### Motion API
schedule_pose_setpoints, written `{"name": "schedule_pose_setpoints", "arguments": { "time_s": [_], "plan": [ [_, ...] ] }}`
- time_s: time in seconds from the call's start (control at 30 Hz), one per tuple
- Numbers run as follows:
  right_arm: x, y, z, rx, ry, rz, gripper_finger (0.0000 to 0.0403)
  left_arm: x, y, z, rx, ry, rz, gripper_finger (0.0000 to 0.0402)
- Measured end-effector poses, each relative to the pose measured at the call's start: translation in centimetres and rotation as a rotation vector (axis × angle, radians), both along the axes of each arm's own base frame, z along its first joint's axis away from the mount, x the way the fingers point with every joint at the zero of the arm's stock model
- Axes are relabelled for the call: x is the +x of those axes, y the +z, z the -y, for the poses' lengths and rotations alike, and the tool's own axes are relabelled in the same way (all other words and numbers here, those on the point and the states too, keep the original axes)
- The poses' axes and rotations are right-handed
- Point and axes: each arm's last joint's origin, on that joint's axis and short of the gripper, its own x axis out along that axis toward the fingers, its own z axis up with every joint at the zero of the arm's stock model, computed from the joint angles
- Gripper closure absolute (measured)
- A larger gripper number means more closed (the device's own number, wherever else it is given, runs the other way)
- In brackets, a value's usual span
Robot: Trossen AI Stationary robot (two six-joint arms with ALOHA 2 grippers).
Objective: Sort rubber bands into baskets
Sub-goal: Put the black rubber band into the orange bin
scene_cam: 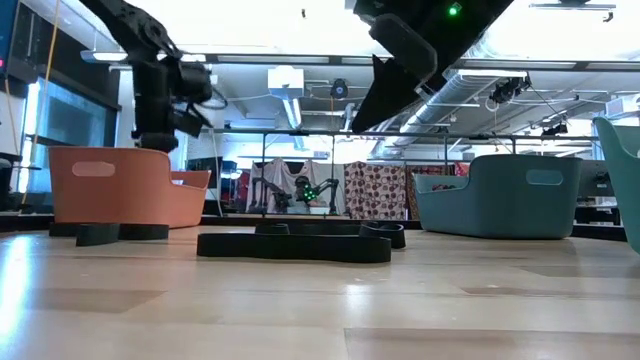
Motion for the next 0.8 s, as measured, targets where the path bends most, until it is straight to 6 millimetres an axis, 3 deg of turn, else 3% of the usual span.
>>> {"name": "schedule_pose_setpoints", "arguments": {
  "time_s": [0.27, 0.4, 0.6, 0.8],
  "plan": [
    [0.6, 0.5, -0.3, 0.041, 0.031, 0.069, 0.0389, 0.1, 3.4, 2.7, 0.062, -0.047, 0.203, 0.0265],
    [1.3, 0.0, -0.3, 0.055, 0.025, 0.106, 0.0342, 0.1, 4.7, 4.0, 0.109, -0.086, 0.261, 0.0262],
    [3.1, -2.5, 0.4, 0.084, 0.009, 0.117, 0.0256, 0.3, 6.8, 5.9, 0.134, -0.191, 0.454, 0.0262],
    [4.7, -4.6, 1.4, 0.093, -0.015, 0.152, 0.0215, 0.5, 8.5, 8.0, 0.202, -0.337, 0.688, 0.0262]
  ]
}}
